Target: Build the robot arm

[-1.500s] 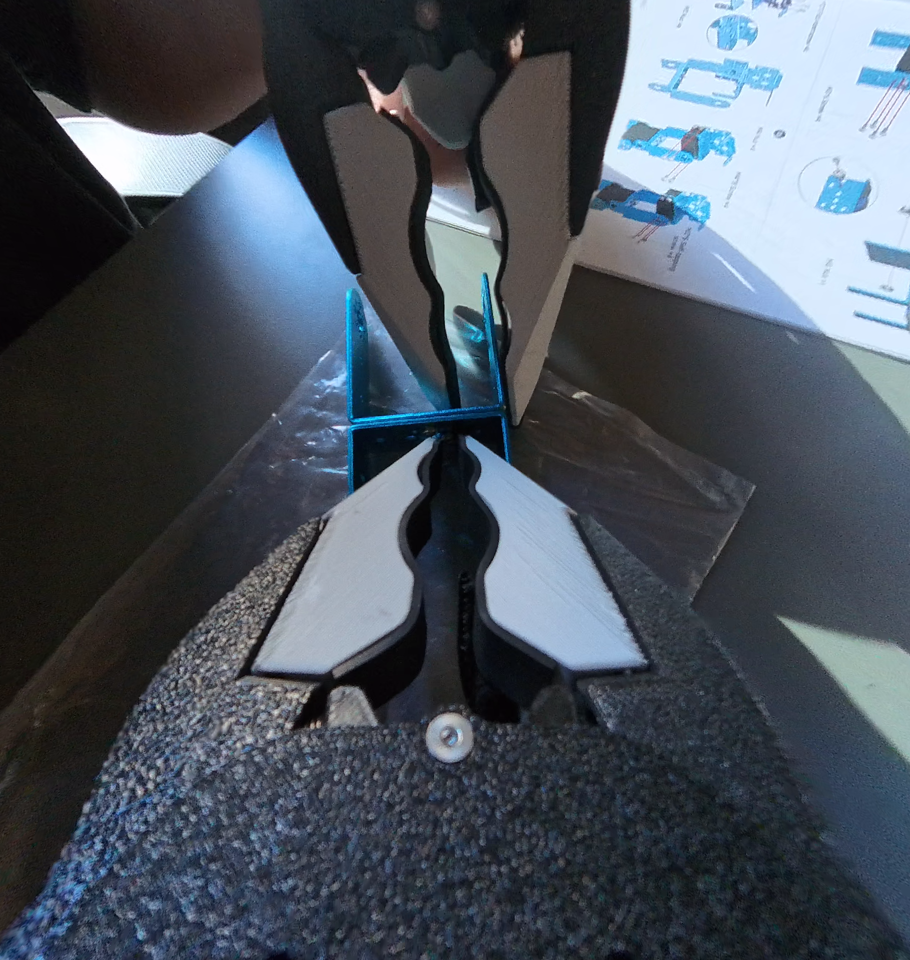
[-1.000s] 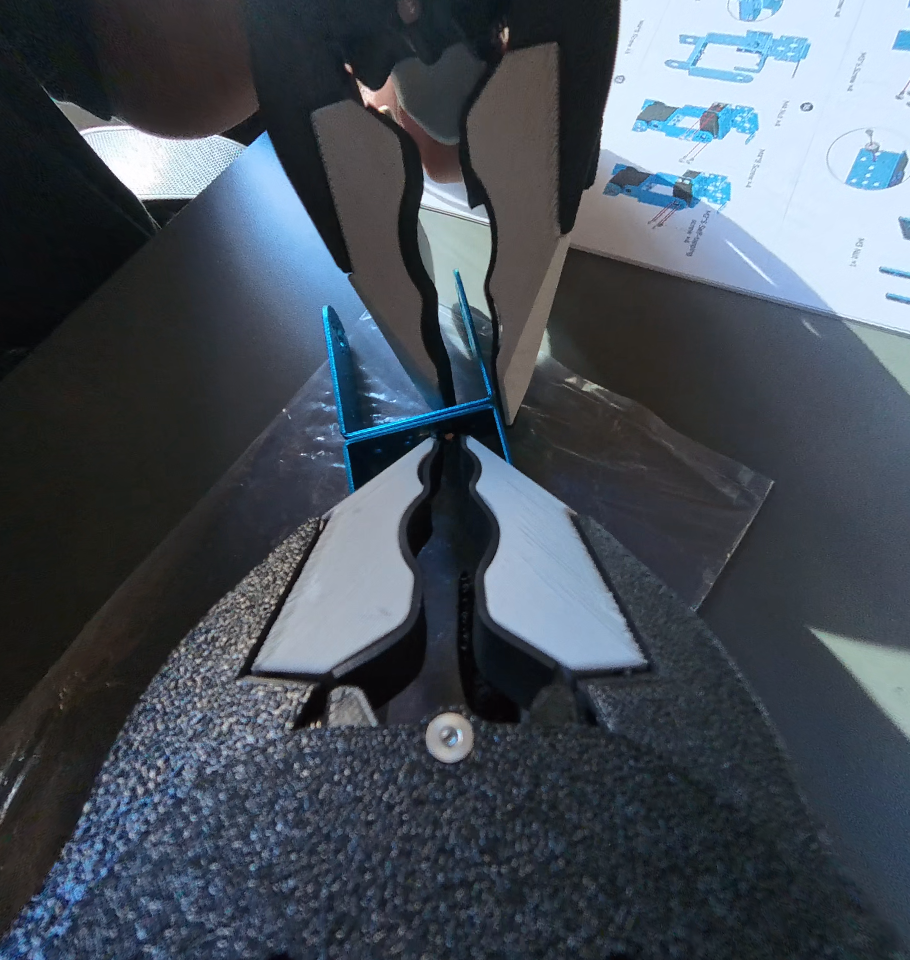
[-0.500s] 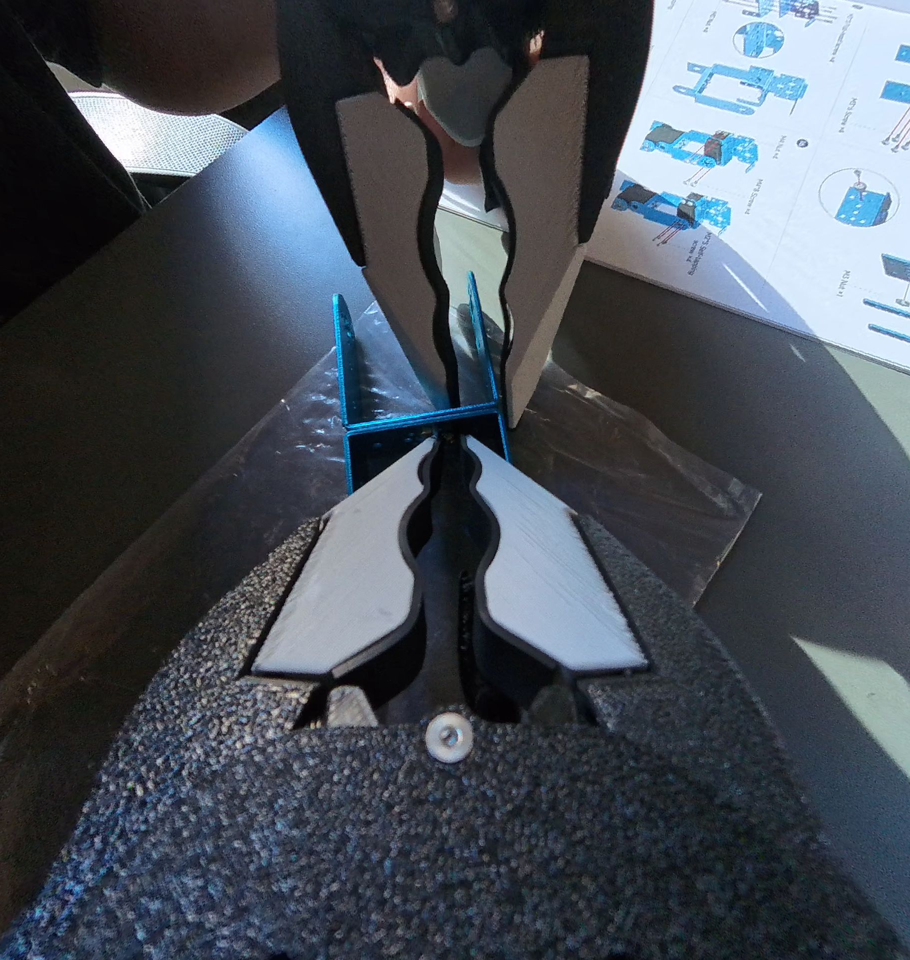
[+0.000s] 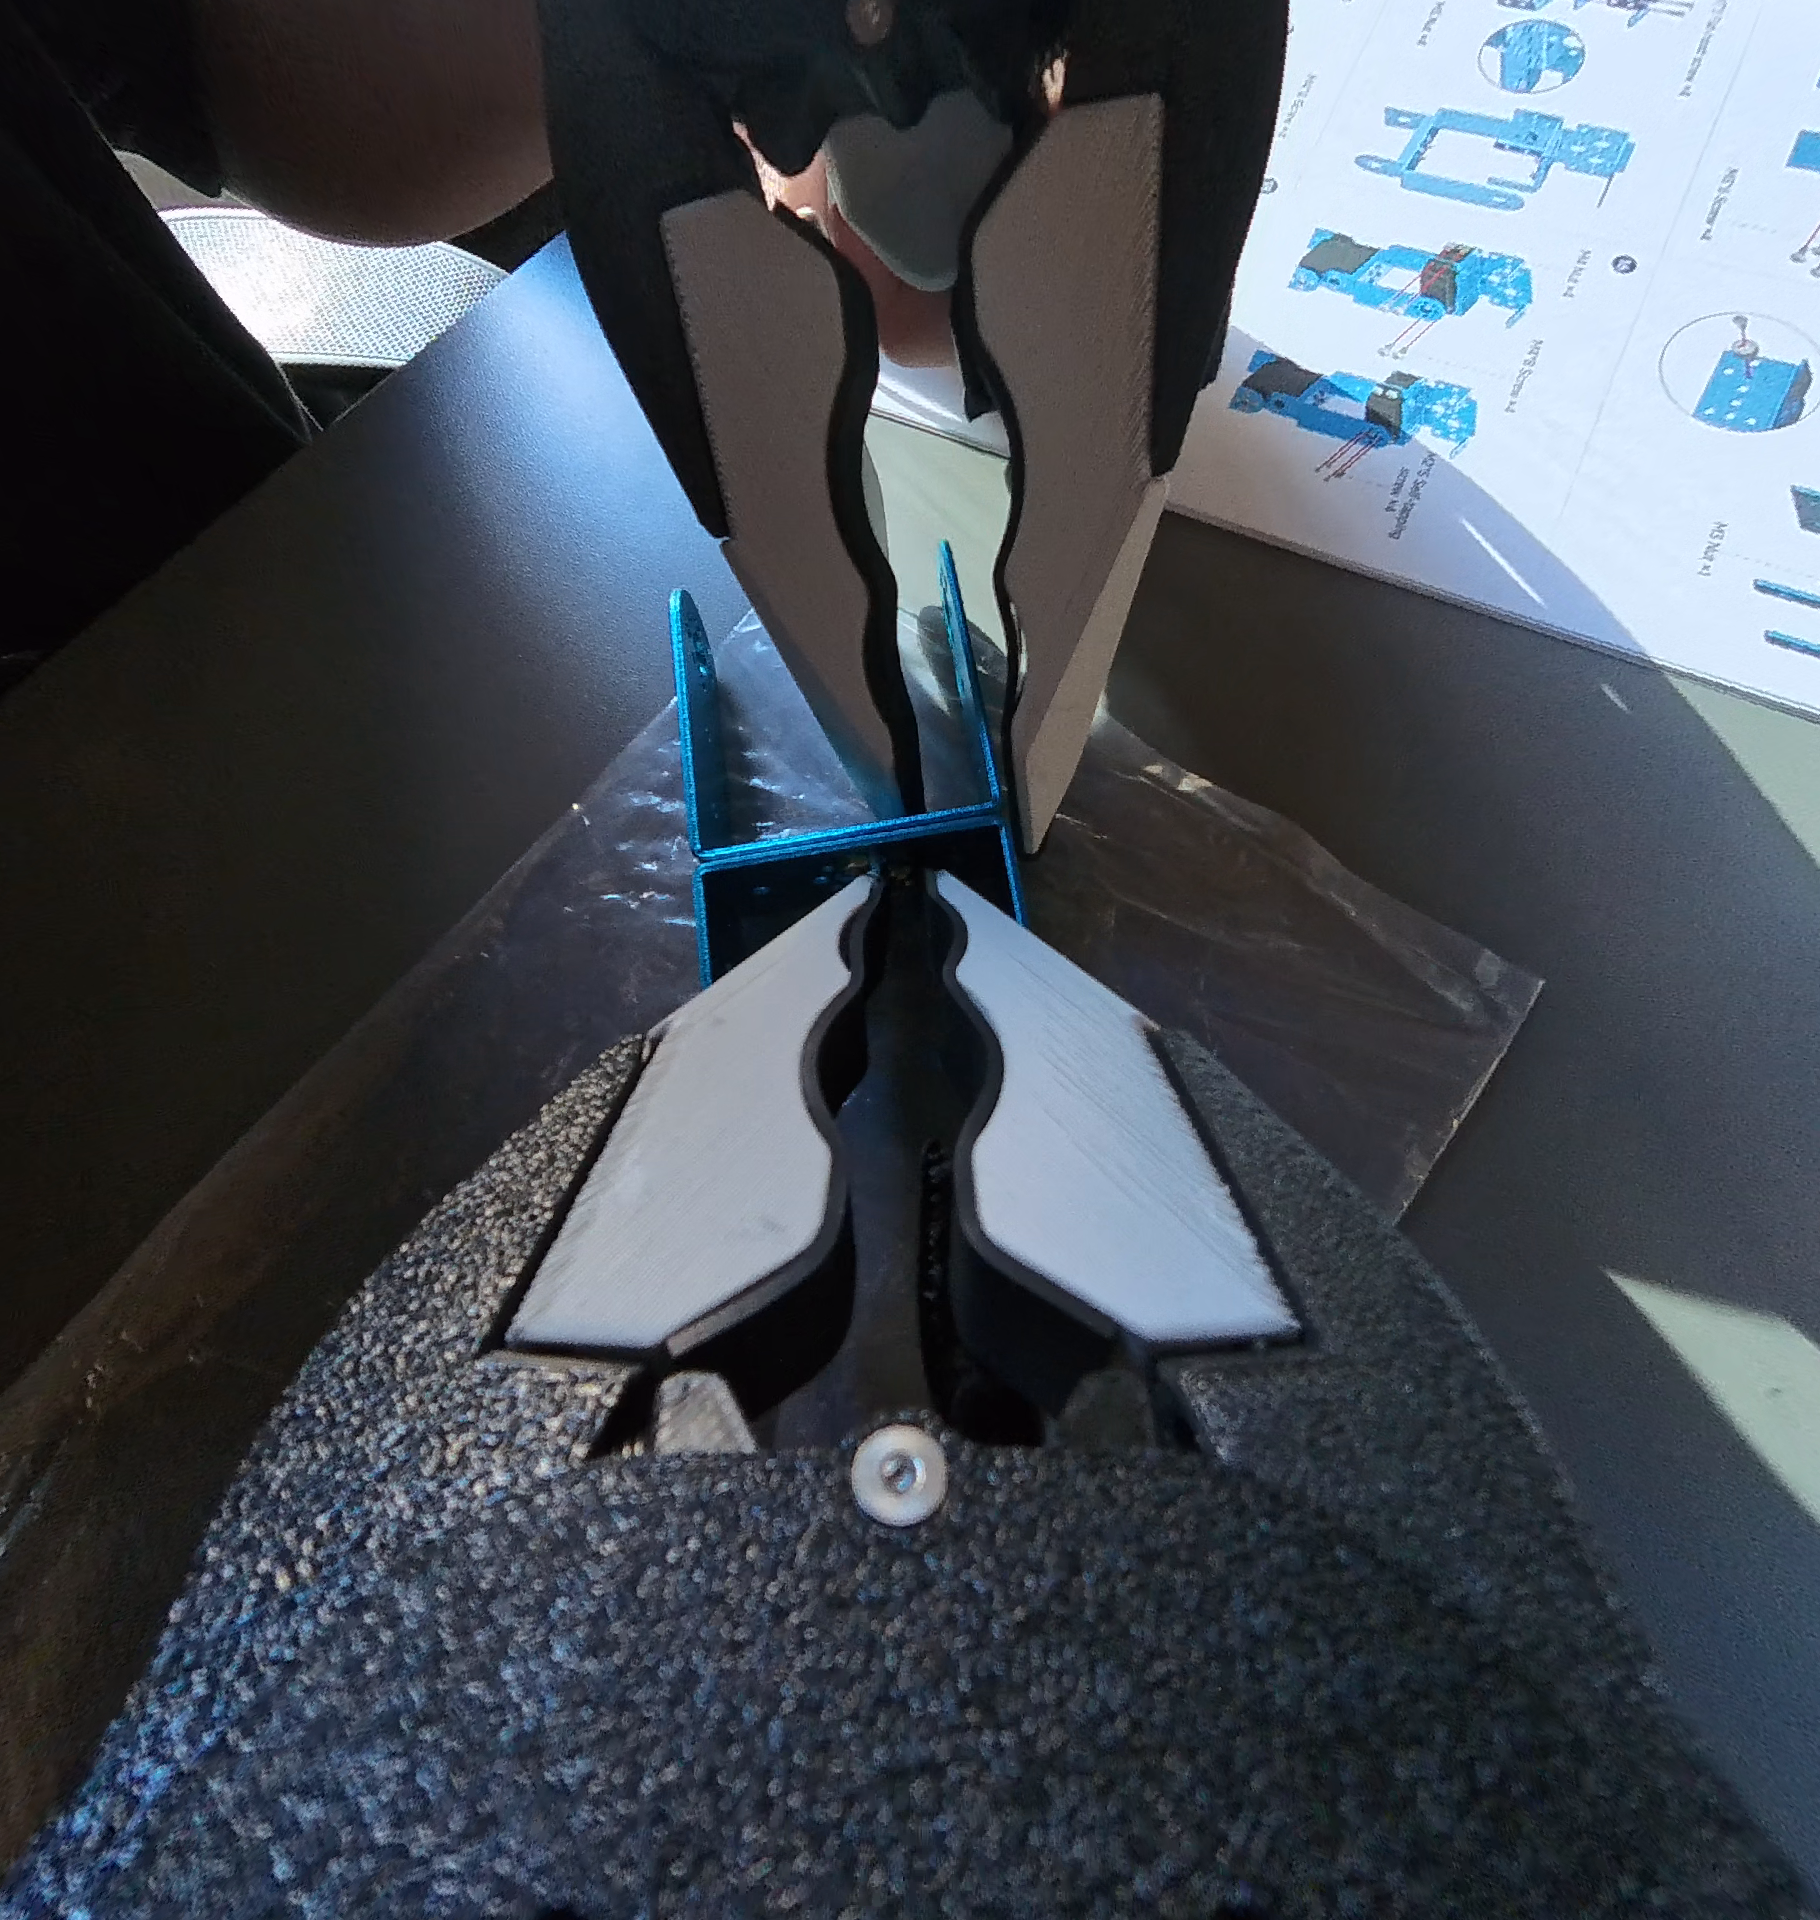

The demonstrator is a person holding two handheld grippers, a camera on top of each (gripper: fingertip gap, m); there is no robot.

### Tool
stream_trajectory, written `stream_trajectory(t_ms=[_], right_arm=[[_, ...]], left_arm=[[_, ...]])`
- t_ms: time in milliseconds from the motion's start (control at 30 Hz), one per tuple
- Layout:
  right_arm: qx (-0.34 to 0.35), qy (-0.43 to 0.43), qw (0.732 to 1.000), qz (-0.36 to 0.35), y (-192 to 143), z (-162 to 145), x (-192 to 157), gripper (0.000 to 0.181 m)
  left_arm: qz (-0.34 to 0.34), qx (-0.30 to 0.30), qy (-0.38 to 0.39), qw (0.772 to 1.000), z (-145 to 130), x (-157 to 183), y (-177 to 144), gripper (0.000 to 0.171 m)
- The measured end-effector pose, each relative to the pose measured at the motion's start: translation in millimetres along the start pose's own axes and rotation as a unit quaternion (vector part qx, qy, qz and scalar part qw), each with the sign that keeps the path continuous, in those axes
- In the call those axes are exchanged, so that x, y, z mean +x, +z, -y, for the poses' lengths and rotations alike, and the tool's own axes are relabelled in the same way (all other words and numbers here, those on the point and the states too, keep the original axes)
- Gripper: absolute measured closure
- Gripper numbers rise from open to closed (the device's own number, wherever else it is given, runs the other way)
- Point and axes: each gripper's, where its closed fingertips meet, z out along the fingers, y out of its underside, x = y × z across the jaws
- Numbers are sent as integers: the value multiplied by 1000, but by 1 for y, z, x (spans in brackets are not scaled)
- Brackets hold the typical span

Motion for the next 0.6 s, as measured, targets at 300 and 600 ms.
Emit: stream_trajectory(t_ms=[300, 600], right_arm=[[-1, -4, 1000, -2, 0, 0, 0, 176], [-18, -11, 1000, -8, -6, -4, -1, 168]], left_arm=[[-1, 0, 0, 1000, 0, 2, -1, 155], [3, 2, -3, 1000, -1, 4, -6, 154]])
